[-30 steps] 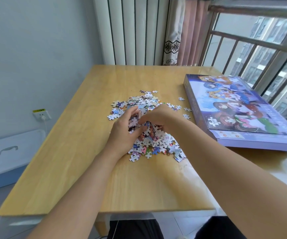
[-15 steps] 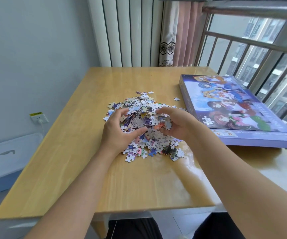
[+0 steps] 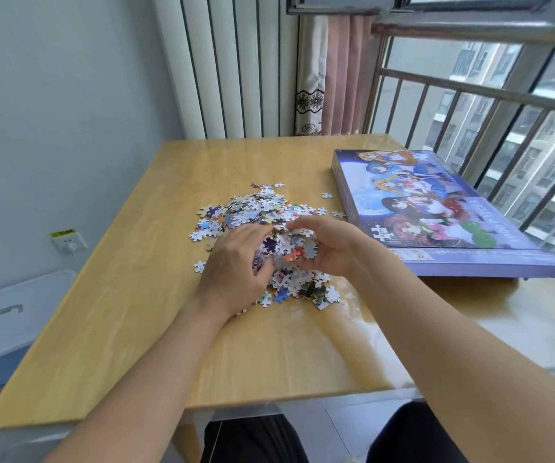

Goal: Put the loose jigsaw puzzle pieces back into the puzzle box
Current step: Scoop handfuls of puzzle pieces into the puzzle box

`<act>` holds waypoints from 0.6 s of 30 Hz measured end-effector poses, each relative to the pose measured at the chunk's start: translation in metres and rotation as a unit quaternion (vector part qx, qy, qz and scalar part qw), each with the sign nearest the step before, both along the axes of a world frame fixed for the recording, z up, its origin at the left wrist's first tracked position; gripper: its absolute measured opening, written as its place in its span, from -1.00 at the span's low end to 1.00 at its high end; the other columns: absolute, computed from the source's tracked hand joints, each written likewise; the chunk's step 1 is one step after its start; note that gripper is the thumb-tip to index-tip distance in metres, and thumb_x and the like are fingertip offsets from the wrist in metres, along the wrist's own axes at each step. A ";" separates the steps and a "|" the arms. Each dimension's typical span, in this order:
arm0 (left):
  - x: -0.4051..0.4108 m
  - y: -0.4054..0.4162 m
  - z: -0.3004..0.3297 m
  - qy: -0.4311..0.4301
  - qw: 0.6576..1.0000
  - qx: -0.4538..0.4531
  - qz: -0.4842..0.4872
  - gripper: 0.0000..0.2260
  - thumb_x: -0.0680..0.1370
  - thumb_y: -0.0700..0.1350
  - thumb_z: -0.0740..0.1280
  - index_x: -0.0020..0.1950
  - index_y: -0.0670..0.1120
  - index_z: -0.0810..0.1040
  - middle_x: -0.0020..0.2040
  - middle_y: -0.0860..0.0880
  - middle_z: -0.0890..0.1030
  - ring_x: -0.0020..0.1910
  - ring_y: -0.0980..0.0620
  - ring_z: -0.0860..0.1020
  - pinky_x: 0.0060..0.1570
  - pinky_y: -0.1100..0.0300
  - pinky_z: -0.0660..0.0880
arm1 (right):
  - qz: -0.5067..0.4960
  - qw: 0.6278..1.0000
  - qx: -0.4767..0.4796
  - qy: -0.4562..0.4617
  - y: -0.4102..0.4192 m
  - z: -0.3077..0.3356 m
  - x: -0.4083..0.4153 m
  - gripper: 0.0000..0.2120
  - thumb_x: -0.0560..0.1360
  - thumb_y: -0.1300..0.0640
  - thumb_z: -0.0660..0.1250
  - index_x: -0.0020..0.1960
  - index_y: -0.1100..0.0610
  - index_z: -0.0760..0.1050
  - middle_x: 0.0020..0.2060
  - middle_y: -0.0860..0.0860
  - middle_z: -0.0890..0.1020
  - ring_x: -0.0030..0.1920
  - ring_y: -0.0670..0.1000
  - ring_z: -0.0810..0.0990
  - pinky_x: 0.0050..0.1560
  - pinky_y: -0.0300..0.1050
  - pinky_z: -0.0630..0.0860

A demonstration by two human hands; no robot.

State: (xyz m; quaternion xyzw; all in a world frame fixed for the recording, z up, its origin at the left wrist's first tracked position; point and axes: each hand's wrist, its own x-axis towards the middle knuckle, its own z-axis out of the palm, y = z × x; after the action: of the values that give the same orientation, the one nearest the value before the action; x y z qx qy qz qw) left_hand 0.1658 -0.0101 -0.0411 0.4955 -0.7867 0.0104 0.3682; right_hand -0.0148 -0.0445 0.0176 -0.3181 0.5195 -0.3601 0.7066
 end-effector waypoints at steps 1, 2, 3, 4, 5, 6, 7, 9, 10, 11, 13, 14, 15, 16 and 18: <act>-0.005 0.000 0.003 -0.018 1.000 -0.014 0.009 -0.59 0.49 -0.11 0.31 0.34 -0.15 0.54 0.26 -0.05 0.61 0.30 -0.03 0.52 0.35 0.02 0.38 | 0.009 1.000 -0.011 0.014 0.000 0.002 0.000 -0.92 0.53 0.25 0.42 0.02 0.21 0.58 0.27 0.19 0.46 -0.01 0.21 0.59 -0.17 0.08 0.68; -0.009 -0.001 0.007 -0.029 0.999 -0.020 0.015 -0.58 0.48 -0.13 0.31 0.33 -0.16 0.54 0.25 -0.07 0.62 0.29 -0.05 0.52 0.35 0.02 0.37 | 0.018 1.000 -0.021 0.015 0.000 0.003 0.000 -0.95 0.53 0.24 0.43 -0.01 0.19 0.60 0.20 0.17 0.52 -0.01 0.20 0.60 -0.13 0.07 0.67; -0.012 -0.001 0.010 -0.035 0.999 -0.020 0.017 -0.58 0.46 -0.15 0.32 0.32 -0.17 0.54 0.24 -0.08 0.62 0.30 -0.07 0.52 0.35 0.02 0.36 | 0.028 0.999 -0.028 0.003 0.000 0.004 0.000 -0.97 0.52 0.23 0.43 -0.05 0.19 0.62 0.09 0.16 0.60 -0.05 0.16 0.63 -0.13 0.04 0.66; -0.016 -0.001 0.013 -0.039 0.999 -0.016 0.016 -0.57 0.45 -0.17 0.33 0.32 -0.17 0.54 0.24 -0.08 0.61 0.30 -0.08 0.51 0.35 0.01 0.36 | 0.040 0.998 -0.034 -0.018 0.001 0.006 0.000 -0.97 0.53 0.22 0.43 -0.08 0.19 0.63 -0.05 0.13 0.66 -0.11 0.12 0.65 -0.16 0.00 0.65; -0.019 -0.001 0.015 -0.045 0.999 -0.010 0.013 -0.56 0.44 -0.19 0.34 0.33 -0.17 0.54 0.25 -0.09 0.61 0.31 -0.09 0.51 0.37 0.01 0.34 | 0.051 0.997 -0.038 -0.035 0.002 0.007 0.000 -0.95 0.54 0.22 0.41 -0.08 0.19 0.63 -0.15 0.11 0.68 -0.16 0.08 0.66 -0.16 -0.03 0.64; -0.021 -0.001 0.016 -0.052 0.999 -0.007 0.009 -0.55 0.43 -0.21 0.35 0.33 -0.17 0.53 0.25 -0.09 0.61 0.32 -0.09 0.50 0.38 0.02 0.32 | 0.057 0.997 -0.042 -0.044 0.002 0.007 -0.001 -0.94 0.56 0.23 0.39 -0.06 0.21 0.63 -0.18 0.09 0.68 -0.16 0.07 0.66 -0.14 -0.05 0.63; -0.022 -0.001 0.018 -0.054 0.998 -0.004 0.007 -0.55 0.44 -0.22 0.35 0.34 -0.16 0.53 0.27 -0.08 0.60 0.33 -0.08 0.50 0.40 0.04 0.30 | 0.055 0.996 -0.045 -0.046 0.003 0.007 -0.002 -0.94 0.57 0.25 0.37 -0.02 0.23 0.62 -0.15 0.10 0.67 -0.13 0.08 0.65 -0.10 -0.05 0.62; -0.021 0.000 0.019 -0.021 1.000 0.006 0.011 -0.55 0.47 -0.25 0.32 0.37 -0.12 0.53 0.28 -0.06 0.60 0.33 -0.04 0.49 0.39 0.07 0.33 | 0.032 0.998 -0.043 -0.045 0.003 0.006 -0.005 -0.91 0.59 0.27 0.35 0.07 0.27 0.58 -0.02 0.15 0.61 -0.01 0.13 0.60 -0.03 -0.01 0.62; -0.019 0.000 0.020 0.012 1.000 0.010 0.021 -0.56 0.48 -0.28 0.30 0.37 -0.12 0.53 0.27 -0.06 0.60 0.31 -0.03 0.50 0.35 0.12 0.37 | 0.017 0.998 -0.039 -0.047 0.003 0.005 -0.006 -0.88 0.59 0.28 0.35 0.10 0.28 0.56 0.01 0.17 0.59 0.01 0.15 0.58 -0.06 0.01 0.63; -0.017 0.001 0.020 0.047 0.998 0.012 0.036 -0.57 0.49 -0.31 0.28 0.35 -0.12 0.54 0.25 -0.06 0.61 0.29 -0.02 0.51 0.29 0.18 0.38 | 0.005 0.998 -0.035 -0.053 0.003 0.005 -0.009 -0.87 0.59 0.29 0.35 0.12 0.29 0.54 0.00 0.18 0.60 -0.01 0.16 0.60 -0.12 0.02 0.65; -0.014 0.002 0.021 0.107 0.992 0.021 0.063 -0.59 0.49 -0.35 0.27 0.31 -0.11 0.57 0.22 -0.04 0.63 0.25 0.00 0.53 0.21 0.27 0.36 | -0.008 0.997 -0.023 -0.070 0.005 0.007 -0.013 -0.92 0.60 0.31 0.33 0.08 0.30 0.53 -0.06 0.19 0.63 -0.10 0.15 0.64 -0.20 0.05 0.66; -0.015 0.003 0.021 0.125 0.990 0.028 0.067 -0.60 0.49 -0.35 0.27 0.29 -0.11 0.58 0.21 -0.02 0.63 0.24 0.01 0.53 0.20 0.28 0.36 | -0.013 0.997 -0.015 -0.074 0.005 0.009 -0.015 -0.93 0.60 0.32 0.32 0.06 0.31 0.53 -0.05 0.20 0.64 -0.11 0.15 0.65 -0.21 0.07 0.66; -0.015 0.003 0.022 0.136 0.988 0.034 0.065 -0.61 0.49 -0.36 0.27 0.28 -0.11 0.58 0.20 -0.02 0.63 0.24 0.02 0.53 0.21 0.28 0.36 | -0.016 0.997 -0.010 -0.072 0.004 0.010 -0.015 -0.91 0.60 0.33 0.31 0.10 0.31 0.51 0.00 0.22 0.63 -0.11 0.16 0.65 -0.22 0.10 0.65; -0.017 0.004 0.023 0.141 0.987 0.041 0.061 -0.61 0.49 -0.36 0.27 0.27 -0.11 0.58 0.20 -0.01 0.63 0.23 0.03 0.53 0.21 0.27 0.37 | -0.018 0.998 -0.006 -0.068 0.004 0.012 -0.016 -0.87 0.61 0.33 0.30 0.15 0.32 0.50 0.07 0.24 0.61 -0.10 0.17 0.64 -0.22 0.13 0.63; -0.020 0.005 0.024 0.148 0.986 0.056 0.055 -0.61 0.48 -0.36 0.27 0.27 -0.11 0.57 0.20 -0.01 0.62 0.23 0.03 0.53 0.24 0.22 0.40 | -0.029 0.998 0.001 -0.060 0.003 0.016 -0.016 -0.81 0.61 0.35 0.28 0.22 0.33 0.46 0.15 0.28 0.58 -0.03 0.20 0.64 -0.16 0.14 0.58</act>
State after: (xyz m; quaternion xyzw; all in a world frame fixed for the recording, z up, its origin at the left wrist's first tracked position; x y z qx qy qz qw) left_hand 0.1453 -0.0052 -0.0167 0.5536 -0.6944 -0.0866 0.4515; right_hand -0.0310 -0.0411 0.0336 -0.2805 0.4854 -0.3983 0.7260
